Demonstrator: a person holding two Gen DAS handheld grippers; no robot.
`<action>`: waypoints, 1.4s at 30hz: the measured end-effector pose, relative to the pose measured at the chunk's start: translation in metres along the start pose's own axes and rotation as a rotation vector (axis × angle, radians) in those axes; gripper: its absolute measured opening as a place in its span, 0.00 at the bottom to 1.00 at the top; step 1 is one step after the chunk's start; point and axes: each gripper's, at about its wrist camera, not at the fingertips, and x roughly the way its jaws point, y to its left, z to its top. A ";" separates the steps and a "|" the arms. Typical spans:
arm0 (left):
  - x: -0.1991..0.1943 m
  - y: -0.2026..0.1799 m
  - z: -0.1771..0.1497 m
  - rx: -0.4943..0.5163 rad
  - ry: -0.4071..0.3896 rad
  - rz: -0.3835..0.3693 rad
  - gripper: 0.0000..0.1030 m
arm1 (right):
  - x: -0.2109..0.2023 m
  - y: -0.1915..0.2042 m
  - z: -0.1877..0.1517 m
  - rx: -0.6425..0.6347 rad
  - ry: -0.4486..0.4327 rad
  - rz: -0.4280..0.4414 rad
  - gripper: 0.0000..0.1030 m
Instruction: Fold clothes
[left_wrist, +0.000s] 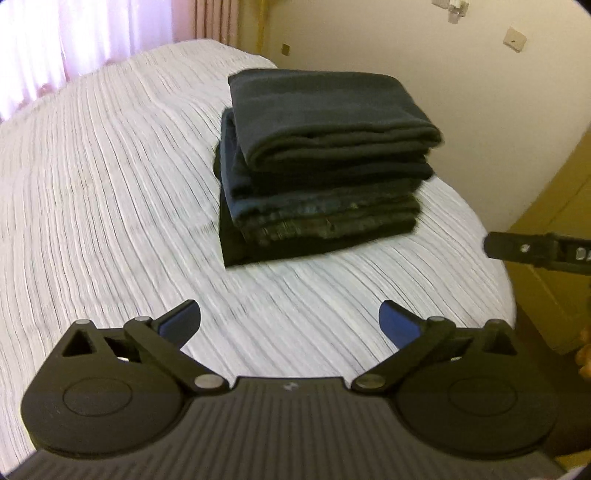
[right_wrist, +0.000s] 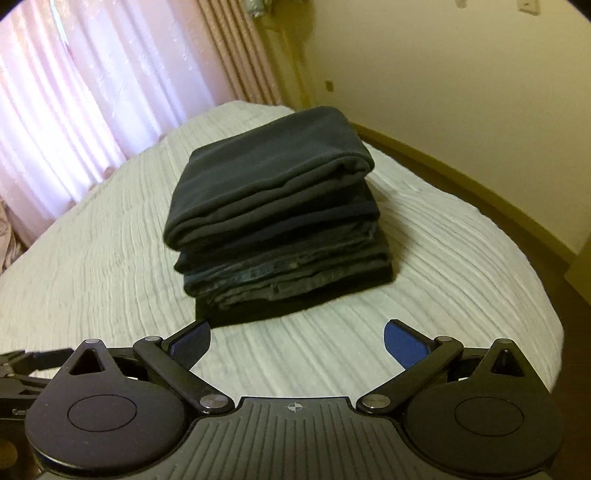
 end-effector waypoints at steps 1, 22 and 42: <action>-0.010 0.002 -0.008 0.003 -0.004 0.001 0.98 | -0.009 0.006 -0.009 0.018 -0.002 -0.011 1.00; -0.077 -0.025 -0.042 0.027 -0.105 0.077 0.98 | -0.092 0.054 -0.044 -0.003 -0.059 -0.058 1.00; -0.061 -0.075 -0.017 0.031 -0.123 0.176 0.98 | -0.067 0.016 -0.012 -0.169 -0.020 -0.040 1.00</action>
